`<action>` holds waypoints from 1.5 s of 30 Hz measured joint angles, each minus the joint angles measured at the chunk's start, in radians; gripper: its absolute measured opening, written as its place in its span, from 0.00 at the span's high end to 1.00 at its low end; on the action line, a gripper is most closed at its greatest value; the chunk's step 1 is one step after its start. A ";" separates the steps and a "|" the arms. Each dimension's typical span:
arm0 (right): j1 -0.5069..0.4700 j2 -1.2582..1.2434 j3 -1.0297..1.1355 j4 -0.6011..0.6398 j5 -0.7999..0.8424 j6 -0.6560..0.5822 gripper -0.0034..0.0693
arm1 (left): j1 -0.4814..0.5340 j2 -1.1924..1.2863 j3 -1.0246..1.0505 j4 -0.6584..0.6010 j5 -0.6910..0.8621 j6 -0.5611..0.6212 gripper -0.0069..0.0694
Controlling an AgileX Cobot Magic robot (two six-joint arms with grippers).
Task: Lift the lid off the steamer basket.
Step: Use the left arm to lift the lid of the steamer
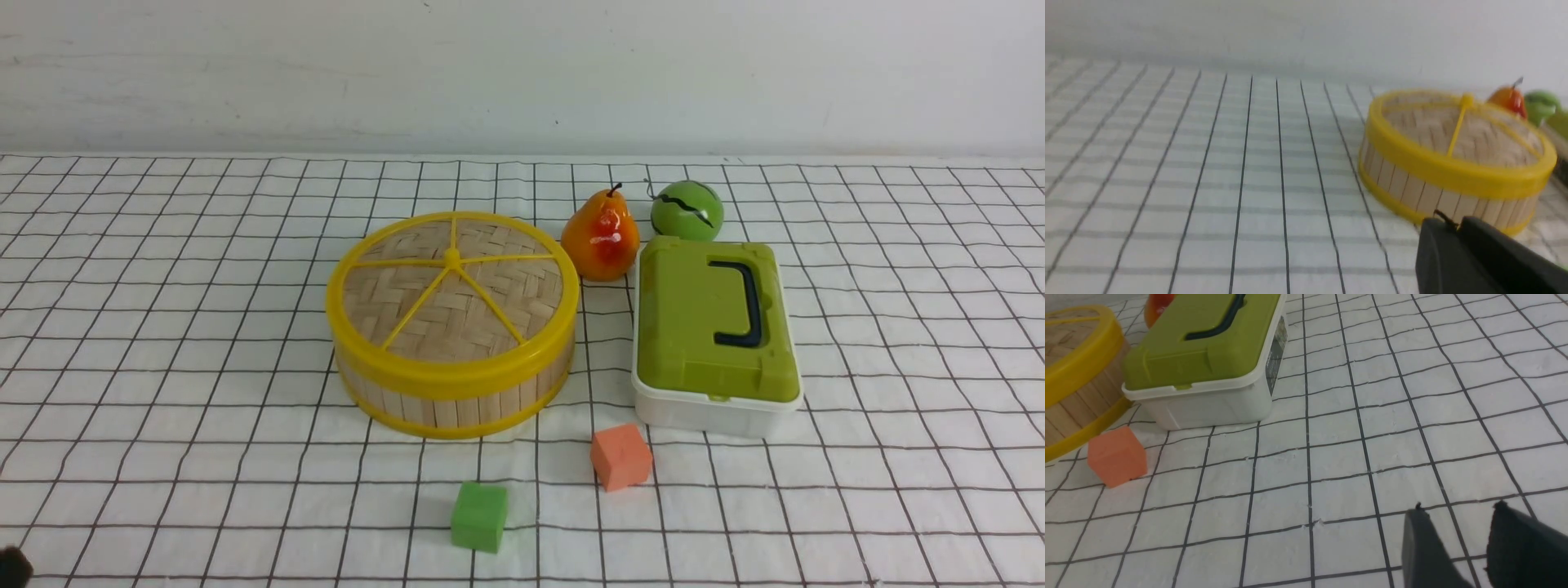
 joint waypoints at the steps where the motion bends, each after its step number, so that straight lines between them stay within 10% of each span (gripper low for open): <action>1: 0.000 0.000 0.000 0.000 0.000 0.000 0.62 | 0.000 0.000 0.000 0.000 -0.042 0.000 0.84; 10: 0.000 0.000 0.000 0.000 0.000 0.000 0.62 | 0.000 0.000 0.000 -0.014 -0.245 -0.004 0.83; 18: 0.000 0.000 0.000 0.000 0.000 0.000 0.62 | 0.000 0.000 -0.004 -0.235 -0.212 -0.238 0.87; 36: 0.000 0.000 0.000 0.000 0.000 0.000 0.62 | 0.000 0.605 -0.576 -0.045 0.638 -0.212 0.93; 45: 0.000 0.000 0.000 0.000 0.000 0.000 0.62 | 0.000 1.012 -0.786 -0.657 0.891 0.403 0.93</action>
